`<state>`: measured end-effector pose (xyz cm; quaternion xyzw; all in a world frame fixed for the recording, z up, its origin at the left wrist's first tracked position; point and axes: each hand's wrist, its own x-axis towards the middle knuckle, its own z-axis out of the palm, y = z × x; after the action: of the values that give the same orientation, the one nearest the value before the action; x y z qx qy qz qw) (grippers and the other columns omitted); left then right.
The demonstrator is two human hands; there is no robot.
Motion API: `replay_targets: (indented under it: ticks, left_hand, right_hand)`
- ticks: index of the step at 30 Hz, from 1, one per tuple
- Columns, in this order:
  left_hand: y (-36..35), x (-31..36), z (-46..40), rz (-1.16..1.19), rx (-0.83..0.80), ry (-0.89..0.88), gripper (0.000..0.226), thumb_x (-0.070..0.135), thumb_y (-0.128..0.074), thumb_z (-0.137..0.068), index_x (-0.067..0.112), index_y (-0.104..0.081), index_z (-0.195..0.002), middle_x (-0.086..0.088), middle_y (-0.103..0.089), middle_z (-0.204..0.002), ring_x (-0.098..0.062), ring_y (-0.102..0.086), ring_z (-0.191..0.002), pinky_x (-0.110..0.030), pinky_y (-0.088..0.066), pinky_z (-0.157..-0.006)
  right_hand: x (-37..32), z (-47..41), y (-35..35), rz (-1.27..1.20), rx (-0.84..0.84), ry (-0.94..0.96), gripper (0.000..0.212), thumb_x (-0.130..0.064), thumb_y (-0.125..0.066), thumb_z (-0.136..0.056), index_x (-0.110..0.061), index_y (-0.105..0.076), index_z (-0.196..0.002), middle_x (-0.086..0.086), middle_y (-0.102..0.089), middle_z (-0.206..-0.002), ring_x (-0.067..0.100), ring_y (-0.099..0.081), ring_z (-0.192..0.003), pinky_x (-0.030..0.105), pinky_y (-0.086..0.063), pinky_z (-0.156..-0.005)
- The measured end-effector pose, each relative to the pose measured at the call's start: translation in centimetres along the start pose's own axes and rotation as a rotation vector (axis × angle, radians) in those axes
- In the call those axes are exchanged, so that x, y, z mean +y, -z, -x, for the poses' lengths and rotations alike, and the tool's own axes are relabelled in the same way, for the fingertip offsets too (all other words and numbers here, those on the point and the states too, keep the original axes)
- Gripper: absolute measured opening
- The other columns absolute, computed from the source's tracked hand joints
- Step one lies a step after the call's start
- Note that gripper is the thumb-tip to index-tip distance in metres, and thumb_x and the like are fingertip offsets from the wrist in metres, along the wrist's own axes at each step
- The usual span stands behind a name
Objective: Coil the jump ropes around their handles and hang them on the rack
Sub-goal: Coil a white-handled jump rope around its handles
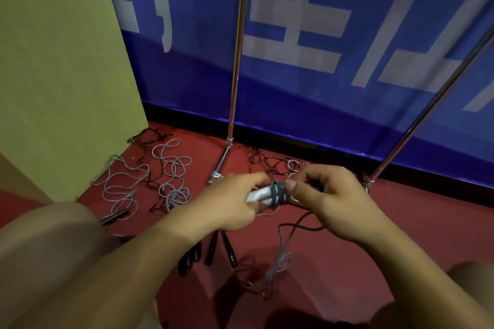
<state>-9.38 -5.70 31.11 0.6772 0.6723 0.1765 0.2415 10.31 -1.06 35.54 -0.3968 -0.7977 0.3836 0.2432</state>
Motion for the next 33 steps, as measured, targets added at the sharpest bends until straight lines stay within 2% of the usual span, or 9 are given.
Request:
replay_targets:
  ticks: [2, 7, 9, 12, 14, 17, 21, 26, 33]
  left_hand:
    - [0.0, 0.1, 0.1, -0.028, -0.057, -0.032, 0.029, 0.036, -0.061, -0.091, 0.041, -0.052, -0.118, 0.009, -0.065, -0.095, -0.016, -0.061, -0.086, -0.030, -0.046, -0.067]
    - [-0.5, 0.4, 0.3, 0.054, -0.074, -0.111, 0.020, 0.029, -0.062, -0.091, 0.035, -0.052, -0.106, 0.011, -0.055, -0.072, -0.010, -0.054, -0.068, -0.029, -0.042, -0.060]
    - [-0.9, 0.6, 0.4, 0.112, -0.096, -0.130, 0.023, 0.028, -0.062, -0.091, 0.039, -0.052, -0.107, 0.015, -0.057, -0.074, -0.004, -0.054, -0.068, -0.027, -0.042, -0.061]
    - [-1.6, 0.7, 0.5, 0.120, -0.154, -0.164, 0.029, 0.031, -0.062, -0.090, 0.043, -0.050, -0.114, 0.009, -0.062, -0.085, -0.013, -0.059, -0.076, -0.035, -0.049, -0.067]
    - [-1.9, 0.8, 0.6, 0.113, -0.180, -0.183, 0.028, 0.030, -0.062, -0.091, 0.040, -0.051, -0.115, 0.010, -0.059, -0.080, -0.008, -0.055, -0.069, -0.033, -0.045, -0.064]
    - [-1.8, 0.8, 0.7, 0.119, -0.197, -0.197, 0.027, 0.031, -0.063, -0.092, 0.041, -0.050, -0.113, 0.018, -0.054, -0.076, 0.001, -0.052, -0.065, -0.029, -0.042, -0.065]
    - [-1.4, 0.8, 0.7, 0.102, -0.206, -0.181, 0.032, 0.032, -0.062, -0.092, 0.044, -0.050, -0.119, 0.017, -0.057, -0.083, 0.000, -0.055, -0.070, -0.031, -0.047, -0.070]
    - [-0.9, 0.7, 0.9, 0.198, -0.304, -0.171, 0.046, 0.024, -0.060, -0.093, 0.042, -0.048, -0.133, 0.007, -0.070, -0.098, -0.009, -0.067, -0.076, -0.040, -0.056, -0.080]
    - [-0.2, 1.1, 1.5, 0.576, -0.456, -0.162, 0.044, 0.020, -0.055, -0.101, 0.035, -0.045, -0.141, -0.004, -0.073, -0.095, -0.024, -0.071, -0.068, -0.034, -0.055, -0.063]
  right_hand:
    - [0.2, -0.1, 0.0, 0.045, 0.045, -0.022, 0.022, -0.027, -0.066, -0.090, -0.019, -0.067, -0.070, -0.004, -0.056, -0.056, 0.007, -0.047, -0.051, 0.033, -0.041, -0.053]
    - [0.9, -0.8, 0.2, 0.121, 0.217, -0.075, 0.030, -0.032, -0.065, -0.092, -0.016, -0.063, -0.066, -0.013, -0.048, -0.046, 0.004, -0.040, -0.047, 0.025, -0.034, -0.050]
    - [1.2, -0.8, 0.3, 0.144, 0.242, -0.082, 0.030, -0.034, -0.066, -0.091, -0.017, -0.063, -0.067, -0.012, -0.050, -0.047, 0.005, -0.042, -0.047, 0.029, -0.037, -0.052]
    - [1.1, -0.8, 0.2, 0.219, 0.243, -0.055, 0.023, -0.033, -0.068, -0.089, -0.019, -0.067, -0.071, -0.008, -0.061, -0.057, 0.011, -0.054, -0.056, 0.032, -0.045, -0.058]
    - [1.0, -0.8, 0.0, 0.258, 0.225, -0.041, 0.020, -0.031, -0.069, -0.089, -0.018, -0.069, -0.075, -0.005, -0.066, -0.063, 0.011, -0.059, -0.062, 0.032, -0.048, -0.061]
    - [1.3, -0.9, 0.0, 0.275, 0.214, -0.035, 0.019, -0.031, -0.069, -0.089, -0.018, -0.070, -0.075, -0.004, -0.066, -0.063, 0.012, -0.059, -0.064, 0.031, -0.048, -0.062]
    - [1.7, -1.2, 0.0, 0.270, 0.201, -0.050, 0.016, -0.029, -0.070, -0.089, -0.020, -0.072, -0.077, -0.005, -0.068, -0.066, 0.010, -0.061, -0.067, 0.031, -0.048, -0.065]
    - [1.9, -1.9, 0.0, 0.132, 0.164, -0.139, 0.011, -0.025, -0.073, -0.088, -0.022, -0.073, -0.078, -0.003, -0.071, -0.071, 0.009, -0.062, -0.064, 0.026, -0.050, -0.065]
    - [1.7, -2.2, 0.7, -0.320, 0.074, -0.271, 0.010, -0.013, -0.073, -0.086, -0.005, -0.072, -0.092, -0.006, -0.057, -0.060, 0.003, -0.045, -0.049, 0.018, -0.040, -0.051]
